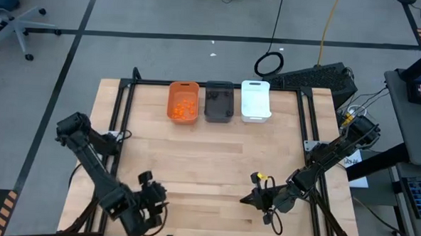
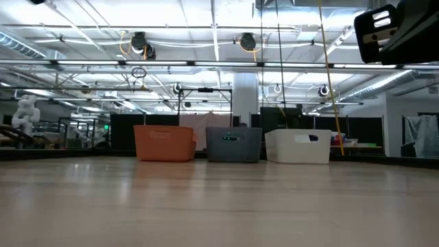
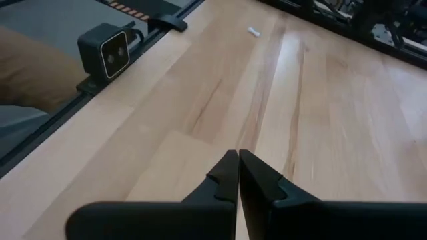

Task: Sort Halloween decoration
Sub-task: Put the white bone toy into the white bin

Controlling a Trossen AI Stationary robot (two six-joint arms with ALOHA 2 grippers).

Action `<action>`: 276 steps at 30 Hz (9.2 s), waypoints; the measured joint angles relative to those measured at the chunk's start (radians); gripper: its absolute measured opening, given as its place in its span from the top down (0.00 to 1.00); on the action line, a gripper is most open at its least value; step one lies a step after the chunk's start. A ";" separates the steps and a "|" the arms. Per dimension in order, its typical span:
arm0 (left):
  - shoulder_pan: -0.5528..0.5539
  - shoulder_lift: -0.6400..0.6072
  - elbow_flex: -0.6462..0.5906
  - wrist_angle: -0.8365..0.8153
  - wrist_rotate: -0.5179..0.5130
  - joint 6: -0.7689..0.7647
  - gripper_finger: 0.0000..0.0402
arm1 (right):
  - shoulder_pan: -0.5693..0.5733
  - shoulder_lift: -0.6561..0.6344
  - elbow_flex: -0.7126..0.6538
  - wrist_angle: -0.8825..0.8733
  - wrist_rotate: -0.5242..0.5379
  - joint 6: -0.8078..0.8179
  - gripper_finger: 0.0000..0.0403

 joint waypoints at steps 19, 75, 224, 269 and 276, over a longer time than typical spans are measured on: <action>-0.048 0.195 -0.002 -0.079 0.381 0.452 0.51 | 0.013 0.002 0.000 -0.005 -0.136 0.151 1.00; -0.189 0.392 -0.002 -0.119 0.146 -0.743 0.78 | 0.049 0.023 0.000 0.027 -0.127 0.161 1.00; 0.165 0.113 -0.310 0.348 -0.198 0.164 1.00 | -0.392 0.523 0.175 0.540 -0.210 0.064 0.94; 0.038 0.113 -0.397 0.357 -0.231 -0.063 1.00 | -0.549 0.815 0.443 0.515 -0.579 -0.078 0.61; 0.038 0.113 -0.397 0.356 -0.231 -0.063 1.00 | -0.549 0.850 0.441 0.529 -0.578 -0.076 0.76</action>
